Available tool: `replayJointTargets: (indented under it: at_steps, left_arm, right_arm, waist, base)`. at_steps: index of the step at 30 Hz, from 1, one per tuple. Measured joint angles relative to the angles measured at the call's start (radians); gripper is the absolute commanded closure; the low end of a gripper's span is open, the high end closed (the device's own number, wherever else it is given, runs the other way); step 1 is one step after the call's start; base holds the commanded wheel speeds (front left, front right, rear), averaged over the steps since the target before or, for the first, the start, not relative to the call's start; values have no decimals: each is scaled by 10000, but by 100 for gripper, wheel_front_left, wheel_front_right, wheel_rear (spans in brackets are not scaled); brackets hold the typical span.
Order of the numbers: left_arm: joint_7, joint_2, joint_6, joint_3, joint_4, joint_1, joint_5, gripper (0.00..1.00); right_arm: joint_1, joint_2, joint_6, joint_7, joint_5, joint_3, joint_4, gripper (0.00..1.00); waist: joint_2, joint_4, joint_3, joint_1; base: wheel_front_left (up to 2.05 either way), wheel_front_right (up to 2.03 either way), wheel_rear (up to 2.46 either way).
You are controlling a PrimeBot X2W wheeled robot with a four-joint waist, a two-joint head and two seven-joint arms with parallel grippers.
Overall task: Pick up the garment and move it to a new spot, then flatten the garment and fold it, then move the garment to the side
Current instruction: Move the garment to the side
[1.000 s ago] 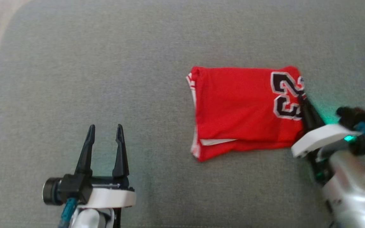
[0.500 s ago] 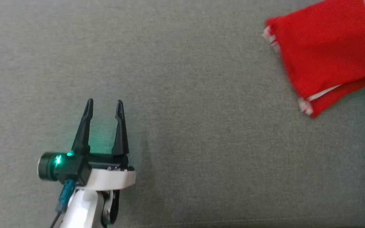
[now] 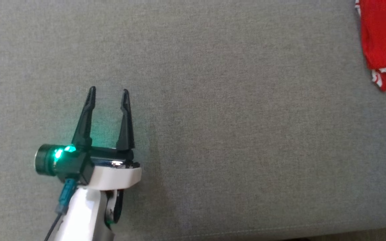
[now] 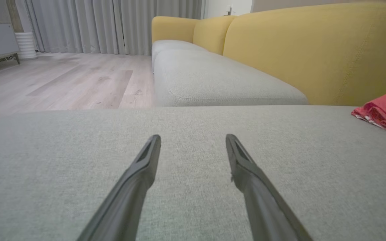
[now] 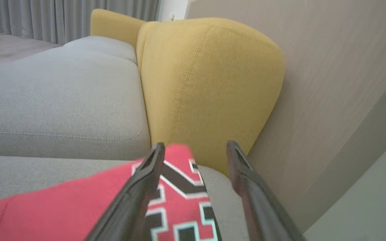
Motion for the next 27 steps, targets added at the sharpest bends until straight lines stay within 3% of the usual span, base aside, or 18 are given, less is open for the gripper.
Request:
replayJointTargets:
  at_steps: [4,9,14,21,27]
  left_arm:
    - [-25,-6,46,238,0,13,2,0]
    - [-29,-10,88,316,79,373,-313,0]
    - [-29,-10,113,322,639,1469,-625,0]
    - [-29,0,288,280,859,2616,-901,0]
    - [-29,12,282,341,568,3220,-863,0]
  right_arm:
    - [443,725,0,-2,-746,-556,-600,0]
    - [2272,2476,0,0,-1018,-569,-2054,0]
    - [5155,3994,0,0,-755,602,-3965,0]
    - [7936,4780,0,0,-119,1360,-5496,0]
    - [9022,5081,0,0,-280,1484,-6226,0]
  waist:
    - [0,-34,-379,-1]
    - [0,-45,-1208,-1]
    - [0,5,-2594,-3]
    - [1,226,-4378,-5]
    - [1,560,-5334,-5]
  base:
    - [0,0,0]
    - [0,0,0]
    - [0,0,0]
    - [0,0,0]
    - [0,0,0]
